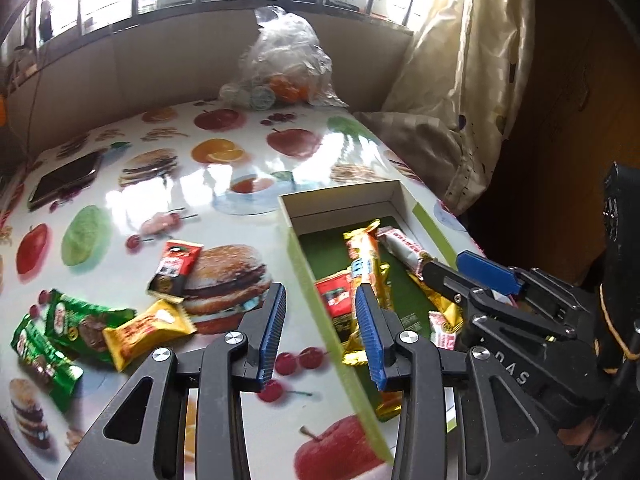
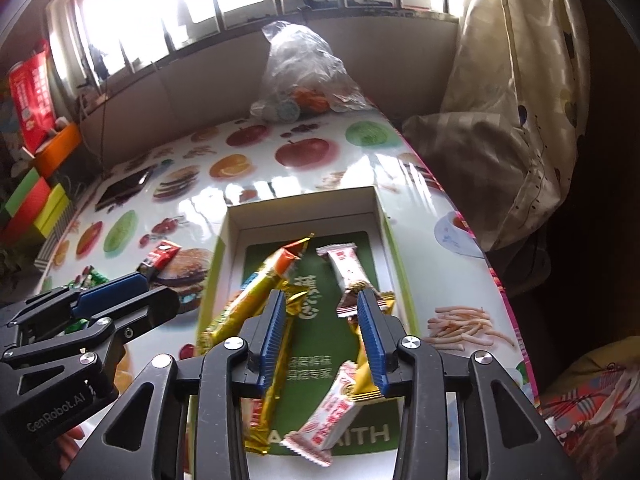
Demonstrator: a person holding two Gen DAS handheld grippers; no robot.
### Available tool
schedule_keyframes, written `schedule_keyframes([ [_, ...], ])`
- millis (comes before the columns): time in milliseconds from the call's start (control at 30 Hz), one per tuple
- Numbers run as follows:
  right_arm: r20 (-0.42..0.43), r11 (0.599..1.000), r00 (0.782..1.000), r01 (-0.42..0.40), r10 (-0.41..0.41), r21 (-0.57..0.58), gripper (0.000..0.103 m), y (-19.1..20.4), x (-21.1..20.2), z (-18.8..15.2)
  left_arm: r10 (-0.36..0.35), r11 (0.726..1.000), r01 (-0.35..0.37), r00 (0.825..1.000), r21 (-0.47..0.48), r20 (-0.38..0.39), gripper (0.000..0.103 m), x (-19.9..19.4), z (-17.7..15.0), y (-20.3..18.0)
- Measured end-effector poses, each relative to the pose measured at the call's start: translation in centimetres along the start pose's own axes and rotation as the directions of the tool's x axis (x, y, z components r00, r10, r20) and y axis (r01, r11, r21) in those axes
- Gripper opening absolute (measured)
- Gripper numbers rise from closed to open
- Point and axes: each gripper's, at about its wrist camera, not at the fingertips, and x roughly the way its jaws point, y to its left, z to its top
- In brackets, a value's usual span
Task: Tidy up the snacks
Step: 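Lower both snacks into the box and open both grippers, then withdraw both grippers from the box toward the remaining snacks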
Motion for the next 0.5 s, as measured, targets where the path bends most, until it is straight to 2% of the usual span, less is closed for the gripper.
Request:
schedule_keyframes([
  [500,0.023,0.997,0.998,-0.056,0.057,-0.045,0.045,4.6,-0.7,0.0,0.098,0.994,-0.095,0.994,-0.058,0.05,0.038,-3.2,-1.8,4.4],
])
